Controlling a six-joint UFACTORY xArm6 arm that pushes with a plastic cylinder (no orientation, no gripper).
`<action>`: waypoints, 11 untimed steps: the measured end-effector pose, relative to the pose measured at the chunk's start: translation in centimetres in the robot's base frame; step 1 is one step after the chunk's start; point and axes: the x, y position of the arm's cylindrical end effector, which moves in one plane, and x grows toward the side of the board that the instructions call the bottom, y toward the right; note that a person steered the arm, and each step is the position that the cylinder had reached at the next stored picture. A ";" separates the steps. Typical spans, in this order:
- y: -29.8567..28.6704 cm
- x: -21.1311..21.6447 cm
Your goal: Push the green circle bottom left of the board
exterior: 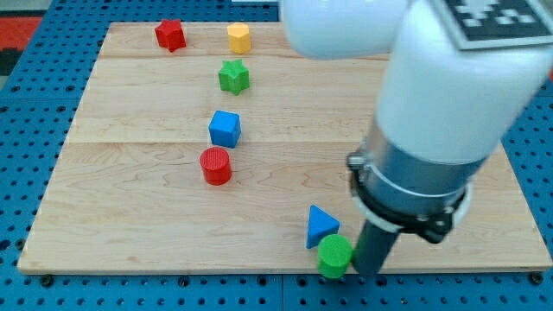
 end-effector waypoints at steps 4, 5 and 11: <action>-18.8 -2.6; -16.3 -1.0; -5.5 -9.4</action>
